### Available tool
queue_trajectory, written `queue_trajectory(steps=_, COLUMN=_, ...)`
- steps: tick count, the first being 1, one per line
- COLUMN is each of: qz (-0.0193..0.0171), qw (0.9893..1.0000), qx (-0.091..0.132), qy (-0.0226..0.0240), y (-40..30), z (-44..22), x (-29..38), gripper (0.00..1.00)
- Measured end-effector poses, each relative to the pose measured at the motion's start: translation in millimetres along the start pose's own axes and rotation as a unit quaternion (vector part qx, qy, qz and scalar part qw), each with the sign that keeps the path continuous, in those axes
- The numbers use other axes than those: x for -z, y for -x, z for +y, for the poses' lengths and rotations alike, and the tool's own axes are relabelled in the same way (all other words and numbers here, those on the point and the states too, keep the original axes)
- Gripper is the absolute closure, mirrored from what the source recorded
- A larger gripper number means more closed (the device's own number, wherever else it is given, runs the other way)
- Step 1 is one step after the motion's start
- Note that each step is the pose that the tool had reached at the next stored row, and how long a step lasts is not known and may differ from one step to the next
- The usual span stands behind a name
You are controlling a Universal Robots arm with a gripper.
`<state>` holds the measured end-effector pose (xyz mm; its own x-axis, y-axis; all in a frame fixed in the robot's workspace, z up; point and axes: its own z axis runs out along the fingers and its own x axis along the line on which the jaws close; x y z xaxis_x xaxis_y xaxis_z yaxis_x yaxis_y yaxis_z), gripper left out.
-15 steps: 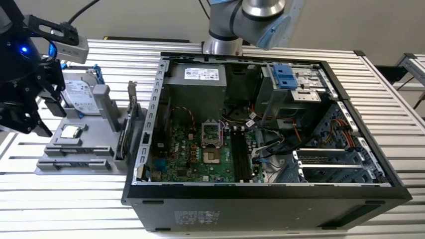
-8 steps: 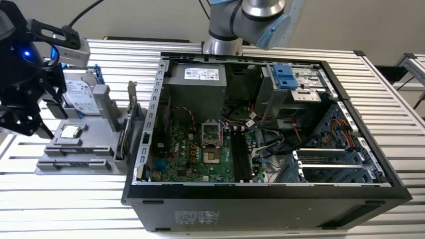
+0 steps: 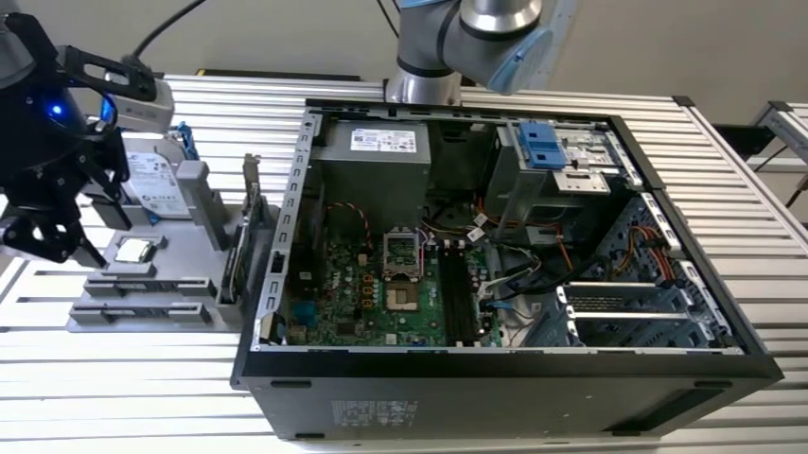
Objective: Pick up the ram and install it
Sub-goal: 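Pick up the ram and move it above insertion slot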
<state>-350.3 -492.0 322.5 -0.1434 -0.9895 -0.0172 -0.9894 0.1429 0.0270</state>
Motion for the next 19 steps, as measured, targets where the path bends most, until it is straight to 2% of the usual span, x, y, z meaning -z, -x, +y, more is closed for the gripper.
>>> queue_trajectory(steps=9, qz=-0.0004, qw=1.0000, qx=0.003, qy=-0.0025, y=1.4, z=0.1, x=-7.7, gripper=0.00)
queue_trajectory(steps=19, qz=-0.0003, qw=1.0000, qx=0.005, qy=-0.0025, y=3.5, z=1.8, x=-16.2, gripper=0.00)
